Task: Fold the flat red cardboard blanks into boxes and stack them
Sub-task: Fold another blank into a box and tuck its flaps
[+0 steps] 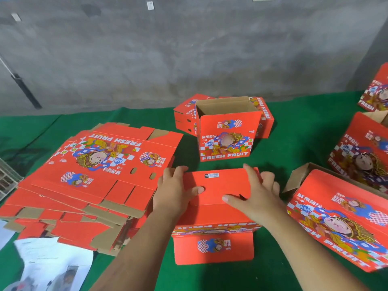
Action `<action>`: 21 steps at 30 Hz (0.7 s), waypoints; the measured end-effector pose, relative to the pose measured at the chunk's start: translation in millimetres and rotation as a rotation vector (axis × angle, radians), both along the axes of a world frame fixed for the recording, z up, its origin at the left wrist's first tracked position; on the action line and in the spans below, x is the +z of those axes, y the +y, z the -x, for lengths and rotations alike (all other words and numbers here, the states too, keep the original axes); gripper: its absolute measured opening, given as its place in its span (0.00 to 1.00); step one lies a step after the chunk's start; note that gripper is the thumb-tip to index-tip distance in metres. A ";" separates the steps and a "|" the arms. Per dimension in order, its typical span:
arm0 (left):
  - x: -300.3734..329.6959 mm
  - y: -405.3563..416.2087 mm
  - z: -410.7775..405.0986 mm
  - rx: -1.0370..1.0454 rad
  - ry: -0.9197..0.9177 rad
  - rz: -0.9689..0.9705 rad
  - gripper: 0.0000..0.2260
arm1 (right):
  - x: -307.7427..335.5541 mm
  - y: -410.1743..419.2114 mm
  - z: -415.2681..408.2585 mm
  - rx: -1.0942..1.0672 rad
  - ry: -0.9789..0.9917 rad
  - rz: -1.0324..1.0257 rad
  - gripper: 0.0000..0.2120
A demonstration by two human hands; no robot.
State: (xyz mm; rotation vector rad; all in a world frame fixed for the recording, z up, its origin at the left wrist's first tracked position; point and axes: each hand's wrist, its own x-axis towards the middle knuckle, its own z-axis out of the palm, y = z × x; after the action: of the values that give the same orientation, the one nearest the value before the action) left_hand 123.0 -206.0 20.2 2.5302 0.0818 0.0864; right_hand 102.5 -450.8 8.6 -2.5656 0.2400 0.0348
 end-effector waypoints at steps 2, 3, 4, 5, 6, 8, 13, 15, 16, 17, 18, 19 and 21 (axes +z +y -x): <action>1.5 -7.9 -1.8 0.029 0.038 -0.142 0.31 | -3.8 4.3 -3.8 -0.019 -0.005 0.121 0.55; 1.2 -11.4 -1.5 0.044 0.051 -0.181 0.30 | -5.3 6.8 -5.0 -0.047 -0.013 0.169 0.55; 1.2 -13.9 -0.4 0.059 0.056 -0.205 0.30 | -5.7 9.9 -5.4 -0.069 -0.020 0.209 0.55; -0.7 -14.4 0.1 0.073 0.044 -0.220 0.31 | -5.6 12.7 -5.7 -0.082 -0.025 0.242 0.56; -2.5 -13.2 -0.4 0.071 0.022 -0.227 0.31 | -5.6 13.4 -5.7 -0.090 -0.027 0.262 0.56; -5.6 -6.8 0.1 0.035 -0.038 -0.168 0.28 | -5.7 10.6 -5.4 -0.087 -0.025 0.235 0.55; 0.5 6.3 6.3 0.299 0.037 0.764 0.21 | 1.9 -7.3 0.8 -0.189 0.052 -0.331 0.50; 4.6 5.1 17.6 0.398 0.213 0.887 0.23 | 7.4 -14.5 5.2 -0.234 0.013 -0.453 0.44; 5.0 1.6 24.7 0.415 0.209 0.919 0.23 | 10.5 -16.8 8.0 -0.279 -0.050 -0.513 0.38; 6.3 -3.4 32.1 0.422 0.139 0.953 0.22 | 13.5 -18.1 10.4 -0.326 -0.136 -0.574 0.34; 7.3 -8.3 38.5 0.421 0.044 0.994 0.20 | 15.8 -19.7 13.2 -0.363 -0.232 -0.623 0.31; 8.0 -11.1 42.8 0.432 -0.022 1.055 0.17 | 16.2 -21.5 15.9 -0.385 -0.331 -0.657 0.29; 11.2 -8.1 42.0 0.403 0.133 1.270 0.23 | 13.8 -24.8 22.2 -0.387 -0.488 -0.716 0.23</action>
State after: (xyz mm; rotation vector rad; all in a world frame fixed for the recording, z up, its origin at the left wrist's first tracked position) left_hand 80.9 -214.1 31.5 1.2221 0.5164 0.0099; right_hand 80.3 -475.6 22.3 -1.7172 0.4348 -0.5430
